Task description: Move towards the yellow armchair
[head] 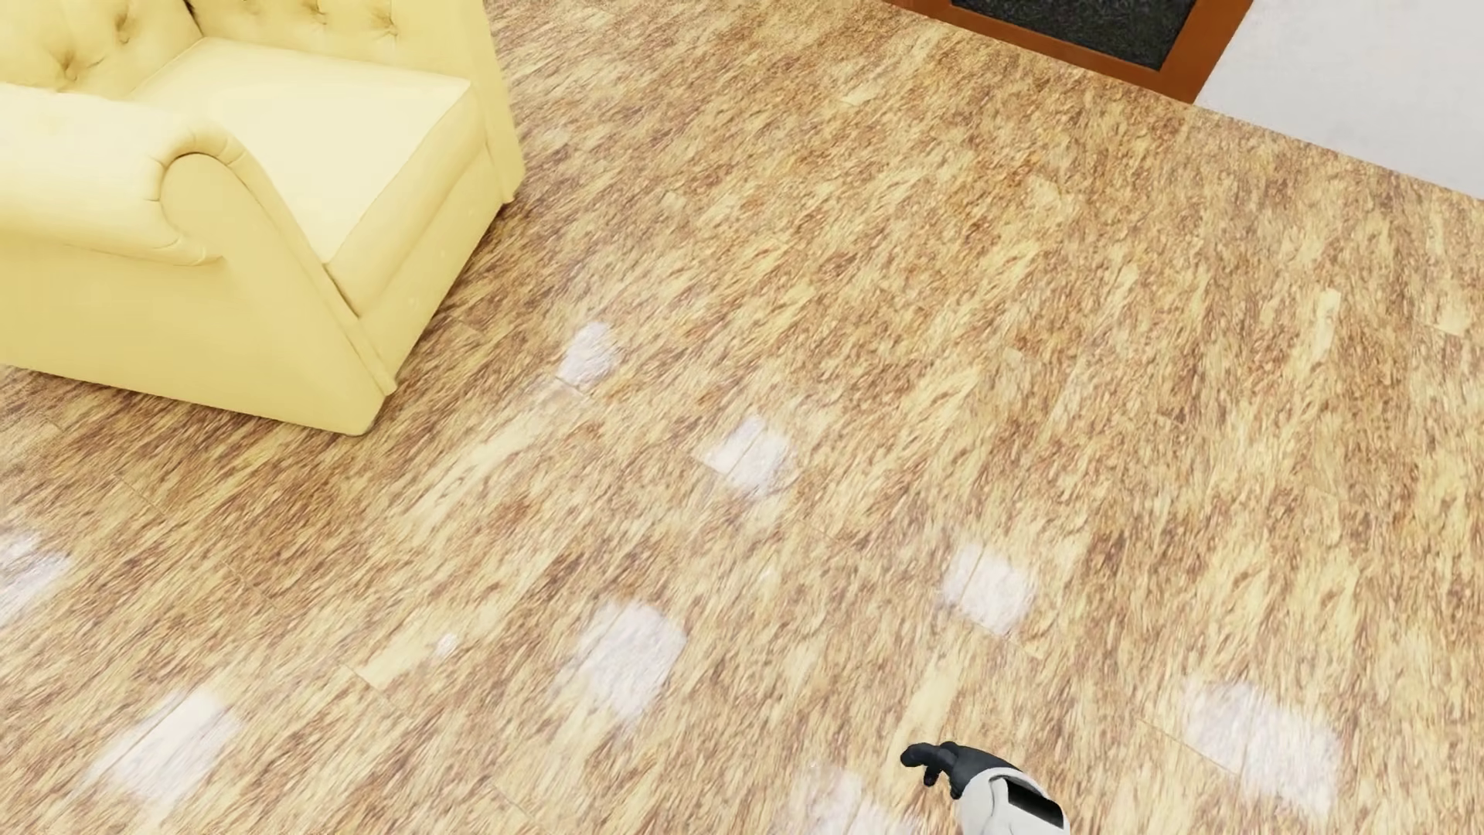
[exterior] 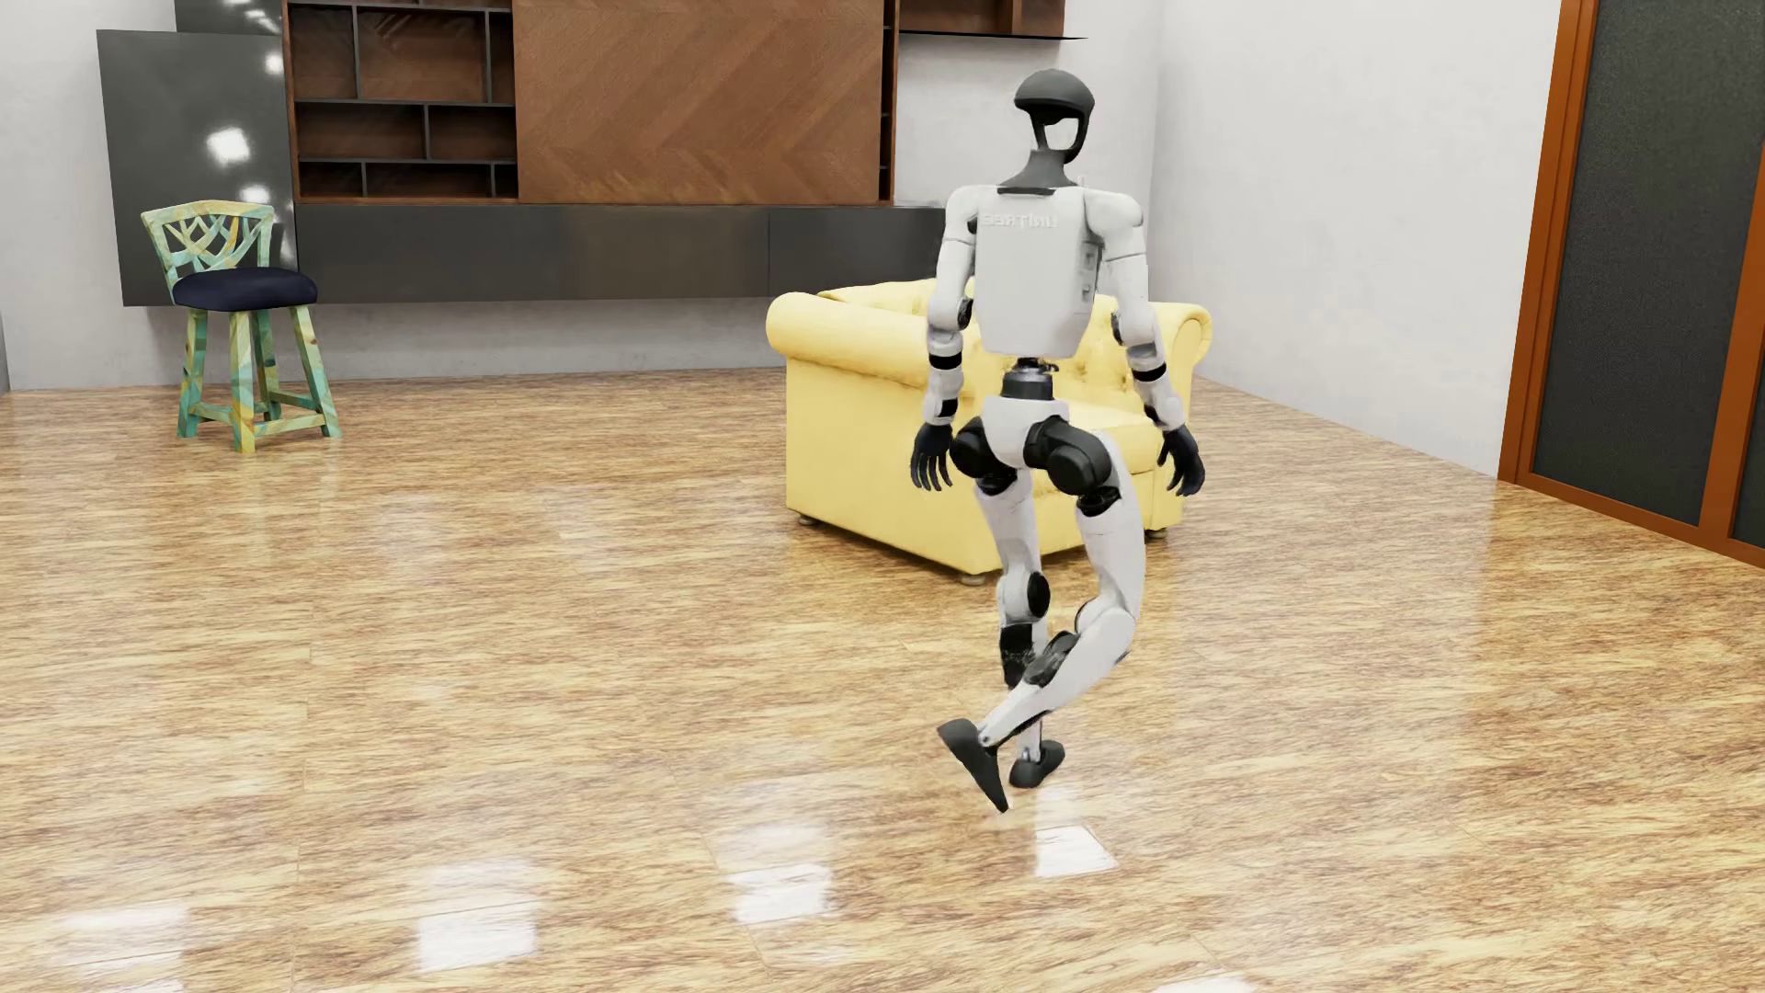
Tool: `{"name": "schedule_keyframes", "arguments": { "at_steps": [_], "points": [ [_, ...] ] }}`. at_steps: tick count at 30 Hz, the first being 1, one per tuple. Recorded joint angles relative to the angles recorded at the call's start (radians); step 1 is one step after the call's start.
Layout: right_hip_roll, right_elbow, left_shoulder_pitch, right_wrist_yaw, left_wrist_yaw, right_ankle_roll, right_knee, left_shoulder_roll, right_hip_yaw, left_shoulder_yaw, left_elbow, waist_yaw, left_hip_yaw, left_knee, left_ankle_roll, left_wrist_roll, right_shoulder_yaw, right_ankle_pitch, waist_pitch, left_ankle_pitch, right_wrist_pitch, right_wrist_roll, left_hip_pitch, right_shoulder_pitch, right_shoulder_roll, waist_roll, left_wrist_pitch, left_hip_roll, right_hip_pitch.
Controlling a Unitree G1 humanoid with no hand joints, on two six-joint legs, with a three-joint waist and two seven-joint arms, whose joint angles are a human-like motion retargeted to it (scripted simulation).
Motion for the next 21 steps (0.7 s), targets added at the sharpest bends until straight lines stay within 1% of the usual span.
{"name": "schedule_keyframes", "arguments": {
  "at_steps": [1,2,3,4,5,6,7,8,9,10,11,12,13,14,15,16,17,18,19,20,21],
  "points": [
    [-0.057,0.018,-0.031,0.009,-0.008,-0.039,0.086,0.016,-0.003,-0.018,-0.013,-0.012,-0.050,-0.006,-0.018,0.012,-0.003,-0.016,0.001,-0.009,0.000,0.007,0.028,0.038,-0.006,-0.007,-0.016,-0.021,-0.059],
    [-0.107,0.024,-0.064,-0.015,-0.001,-0.073,0.128,0.028,0.005,-0.027,-0.032,-0.026,-0.109,-0.011,-0.038,0.017,-0.030,-0.025,0.002,-0.017,0.003,0.029,0.054,0.090,-0.004,-0.014,-0.027,-0.042,-0.117],
    [-0.138,0.028,-0.095,-0.052,0.020,-0.066,0.127,0.034,0.033,-0.035,-0.055,-0.041,-0.171,-0.014,-0.060,0.016,-0.065,-0.030,0.003,-0.025,0.006,0.057,0.077,0.145,0.003,-0.020,-0.039,-0.060,-0.176],
    [-0.157,0.032,-0.123,-0.083,0.048,-0.066,0.083,0.041,0.072,-0.044,-0.072,-0.055,-0.234,-0.015,-0.083,0.015,-0.093,-0.037,0.004,-0.034,0.011,0.085,0.097,0.199,0.016,-0.026,-0.068,-0.075,-0.231],
    [-0.170,0.042,-0.151,-0.090,0.070,-0.061,0.000,0.049,0.113,-0.066,-0.091,-0.069,-0.299,-0.012,-0.106,0.014,-0.111,-0.037,0.004,-0.044,0.015,0.108,0.113,0.245,0.028,-0.032,-0.099,-0.085,-0.271],
    [-0.188,0.054,-0.176,-0.077,0.081,-0.082,-0.122,0.061,0.142,-0.102,-0.107,-0.083,-0.365,0.000,-0.131,0.014,-0.118,-0.045,0.003,-0.059,0.020,0.120,0.123,0.283,0.037,-0.038,-0.127,-0.094,-0.293],
    [-0.203,0.063,-0.199,-0.054,0.081,-0.094,-0.279,0.075,0.165,-0.147,-0.123,-0.097,-0.431,0.011,-0.156,0.016,-0.114,-0.050,0.002,-0.074,0.022,0.122,0.132,0.314,0.045,-0.045,-0.151,-0.100,-0.295],
    [-0.188,0.066,-0.220,-0.031,0.074,-0.127,-0.457,0.088,0.225,-0.194,-0.139,-0.110,-0.496,0.019,-0.183,0.016,-0.106,-0.039,0.001,-0.088,0.020,0.117,0.141,0.339,0.052,-0.051,-0.170,-0.104,-0.285],
    [-0.147,0.062,-0.237,-0.018,0.064,-0.113,-0.629,0.099,0.338,-0.239,-0.155,-0.121,-0.563,0.024,-0.211,0.014,-0.103,-0.014,0.000,-0.102,0.016,0.112,0.151,0.359,0.060,-0.056,-0.184,-0.103,-0.265],
    [-0.105,0.053,-0.248,-0.015,0.055,-0.074,-0.763,0.108,0.464,-0.278,-0.172,-0.129,-0.630,0.028,-0.241,0.010,-0.108,0.028,-0.001,-0.121,0.014,0.112,0.160,0.376,0.071,-0.061,-0.195,-0.098,-0.234],
    [-0.084,0.044,-0.255,-0.018,0.048,0.006,-0.802,0.119,0.527,-0.308,-0.192,-0.132,-0.695,0.038,-0.270,0.004,-0.117,0.057,-0.001,-0.142,0.013,0.118,0.164,0.384,0.090,-0.065,-0.203,-0.082,-0.205],
    [-0.091,0.035,-0.256,-0.026,0.050,0.036,-0.763,0.126,0.480,-0.327,-0.214,-0.132,-0.753,0.072,-0.301,-0.003,-0.124,-0.051,0.003,-0.174,0.014,0.121,0.152,0.382,0.105,-0.070,-0.211,-0.066,-0.183],
    [-0.090,0.030,-0.251,-0.038,0.067,0.028,-0.710,0.130,0.401,-0.327,-0.240,-0.131,-0.798,0.116,-0.326,-0.012,-0.113,-0.125,0.008,-0.198,0.015,0.107,0.130,0.364,0.115,-0.069,-0.214,-0.037,-0.174],
    [-0.078,0.029,-0.235,-0.057,0.105,0.003,-0.677,0.119,0.327,-0.309,-0.263,-0.129,-0.794,0.153,-0.342,-0.027,-0.083,-0.159,0.012,-0.188,0.020,0.069,0.097,0.331,0.112,-0.060,-0.211,0.007,-0.168],
    [-0.062,0.030,-0.210,-0.077,0.154,-0.022,-0.668,0.096,0.260,-0.286,-0.275,-0.127,-0.723,0.178,-0.333,-0.047,-0.038,-0.172,0.014,-0.151,0.031,0.016,0.063,0.291,0.094,-0.048,-0.207,0.072,-0.159],
    [-0.043,0.027,-0.181,-0.093,0.191,-0.047,-0.684,0.077,0.200,-0.280,-0.273,-0.125,-0.567,0.183,-0.270,-0.060,0.005,-0.174,0.012,-0.097,0.040,-0.038,0.037,0.255,0.069,-0.036,-0.205,0.159,-0.139],
    [-0.025,0.005,-0.161,-0.105,0.187,-0.069,-0.710,0.079,0.140,-0.301,-0.260,-0.123,-0.387,0.176,-0.197,-0.057,0.030,-0.174,0.009,-0.069,0.039,-0.072,0.028,0.233,0.045,-0.026,-0.205,0.246,-0.113],
    [-0.009,-0.042,-0.153,-0.118,0.136,-0.089,-0.742,0.100,0.080,-0.340,-0.243,-0.121,-0.255,0.186,-0.193,-0.038,0.021,-0.172,0.005,-0.077,0.026,-0.072,0.028,0.232,0.025,-0.019,-0.209,0.292,-0.082],
    [0.002,-0.110,-0.157,-0.138,0.060,-0.105,-0.767,0.130,0.018,-0.380,-0.227,-0.120,-0.202,0.222,-0.246,-0.009,-0.022,-0.175,0.002,-0.098,0.001,-0.041,0.022,0.254,0.014,-0.015,-0.216,0.287,-0.051],
    [0.008,-0.187,-0.167,-0.161,-0.009,-0.120,-0.780,0.155,-0.044,-0.408,-0.216,-0.121,-0.187,0.264,-0.313,0.024,-0.083,-0.184,0.000,-0.112,-0.033,0.011,0.014,0.293,0.014,-0.011,-0.218,0.256,-0.024],
    [0.011,-0.272,-0.179,-0.185,-0.046,-0.134,-0.784,0.164,-0.106,-0.419,-0.215,-0.125,-0.177,0.287,-0.373,0.055,-0.141,-0.195,-0.003,-0.112,-0.066,0.068,0.013,0.346,0.016,-0.008,-0.212,0.214,-0.003]
  ]
}}
